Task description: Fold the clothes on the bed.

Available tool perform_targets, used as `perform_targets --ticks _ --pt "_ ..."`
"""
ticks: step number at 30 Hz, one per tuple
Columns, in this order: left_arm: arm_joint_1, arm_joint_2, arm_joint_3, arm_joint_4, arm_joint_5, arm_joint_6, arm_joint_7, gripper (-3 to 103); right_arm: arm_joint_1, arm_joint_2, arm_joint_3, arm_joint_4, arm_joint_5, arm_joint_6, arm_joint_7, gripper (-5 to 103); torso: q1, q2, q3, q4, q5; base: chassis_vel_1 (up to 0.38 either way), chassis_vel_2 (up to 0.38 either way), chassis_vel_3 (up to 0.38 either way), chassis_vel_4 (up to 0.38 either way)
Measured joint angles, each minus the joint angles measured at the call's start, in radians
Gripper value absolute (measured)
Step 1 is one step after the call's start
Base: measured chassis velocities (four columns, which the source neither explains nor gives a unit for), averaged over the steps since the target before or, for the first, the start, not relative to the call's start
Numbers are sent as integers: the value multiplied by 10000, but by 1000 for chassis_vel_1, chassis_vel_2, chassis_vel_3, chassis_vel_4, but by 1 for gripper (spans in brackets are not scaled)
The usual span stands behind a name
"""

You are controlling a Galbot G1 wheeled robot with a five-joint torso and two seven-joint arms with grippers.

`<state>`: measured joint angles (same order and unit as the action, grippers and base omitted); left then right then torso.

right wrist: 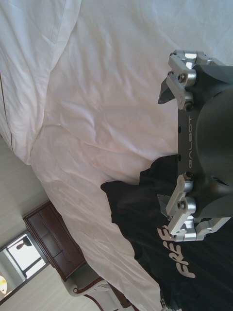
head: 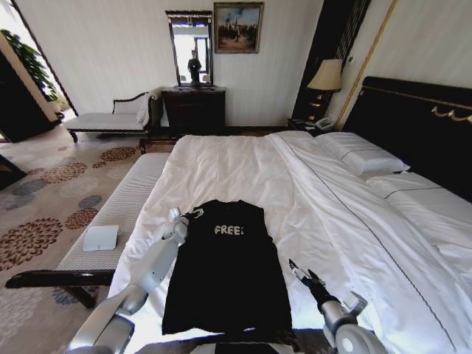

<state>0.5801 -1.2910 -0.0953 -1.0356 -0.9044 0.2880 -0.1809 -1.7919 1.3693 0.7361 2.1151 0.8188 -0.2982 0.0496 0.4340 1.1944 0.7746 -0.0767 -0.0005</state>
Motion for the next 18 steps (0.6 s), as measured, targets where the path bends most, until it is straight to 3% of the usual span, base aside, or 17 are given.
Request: perform_targets --ticks 3,5,7,10,13,18 --pt "-67 -110 -56 173 34 0 -4 84 1 -2 4 9 14 -2 0 100 0 0 0 -1 -2 0 0 0 0" --pt "-123 -172 -99 298 21 -3 -6 66 11 -8 5 11 23 -7 4 100 0 0 0 -1 -1 0 0 0 0" --pt "-150 -186 -97 353 21 -4 -5 66 26 -14 6 11 32 -9 8 100 0 0 0 -1 -1 0 0 0 0" --pt "-217 -211 -47 443 20 -5 0 50 59 -27 8 8 63 -14 16 100 0 1 0 0 -2 0 0 0 0" --pt "-260 -239 -23 508 21 -10 0 44 79 -41 8 -11 88 -16 21 100 0 0 0 -1 -1 0 0 0 0" --pt "-323 -258 3 570 28 -36 -8 23 139 -105 4 -78 143 -21 29 100 0 0 0 -2 -1 0 0 0 0"
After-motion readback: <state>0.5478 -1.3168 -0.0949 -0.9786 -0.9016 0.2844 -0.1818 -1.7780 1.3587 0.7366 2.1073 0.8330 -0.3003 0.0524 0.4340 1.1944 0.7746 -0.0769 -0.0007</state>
